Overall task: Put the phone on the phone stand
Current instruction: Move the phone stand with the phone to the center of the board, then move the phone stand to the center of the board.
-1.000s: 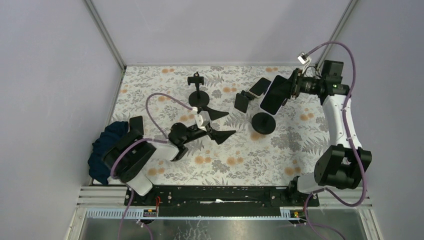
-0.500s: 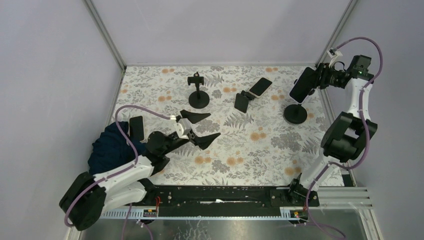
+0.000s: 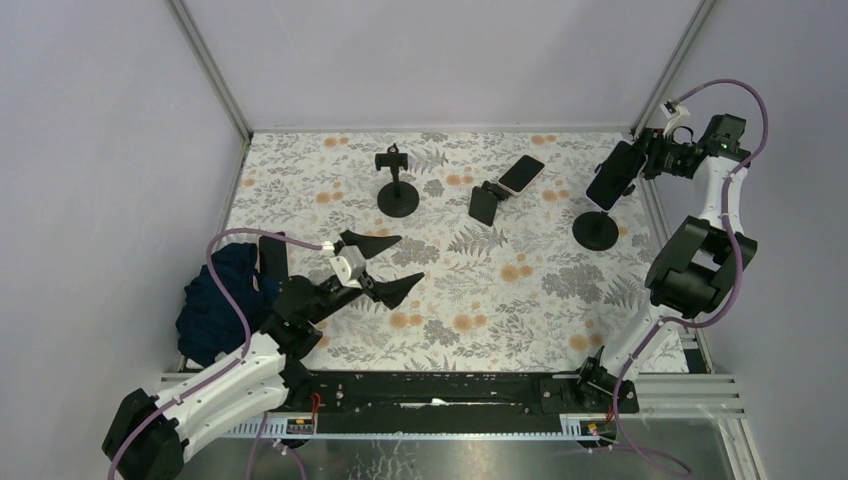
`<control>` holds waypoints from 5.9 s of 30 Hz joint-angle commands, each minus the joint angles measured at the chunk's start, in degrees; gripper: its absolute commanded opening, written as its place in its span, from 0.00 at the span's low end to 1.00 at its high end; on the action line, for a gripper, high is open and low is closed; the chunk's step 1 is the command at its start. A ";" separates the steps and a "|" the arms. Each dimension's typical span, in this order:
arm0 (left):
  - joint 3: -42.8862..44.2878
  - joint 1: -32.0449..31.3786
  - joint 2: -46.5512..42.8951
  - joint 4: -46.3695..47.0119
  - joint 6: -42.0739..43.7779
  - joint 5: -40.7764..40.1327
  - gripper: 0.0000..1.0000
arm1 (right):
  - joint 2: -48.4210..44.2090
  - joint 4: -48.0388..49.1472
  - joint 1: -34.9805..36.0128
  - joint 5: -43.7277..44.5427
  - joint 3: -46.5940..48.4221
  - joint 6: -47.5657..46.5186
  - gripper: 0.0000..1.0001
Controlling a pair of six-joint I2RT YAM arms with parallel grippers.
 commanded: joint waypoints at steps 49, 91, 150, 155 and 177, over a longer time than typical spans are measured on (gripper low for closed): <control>10.69 0.17 -3.69 -19.84 -28.94 -20.43 0.99 | -6.21 1.81 44.00 40.11 0.52 -11.40 0.81; 4.85 3.90 13.81 -15.78 -73.31 -22.84 0.96 | -20.53 8.16 53.78 35.89 -23.88 -17.06 0.00; 11.96 -4.84 41.16 -19.24 -103.42 -14.87 0.35 | -30.55 23.20 80.04 54.49 -48.29 -17.82 0.04; 11.92 -4.84 44.70 -13.79 -101.29 -13.81 0.11 | -31.33 20.11 80.03 49.22 -48.43 -18.59 0.16; 9.85 -2.37 54.00 -4.13 -83.56 -16.50 0.00 | -35.02 1.01 59.12 15.09 -34.41 -14.62 0.70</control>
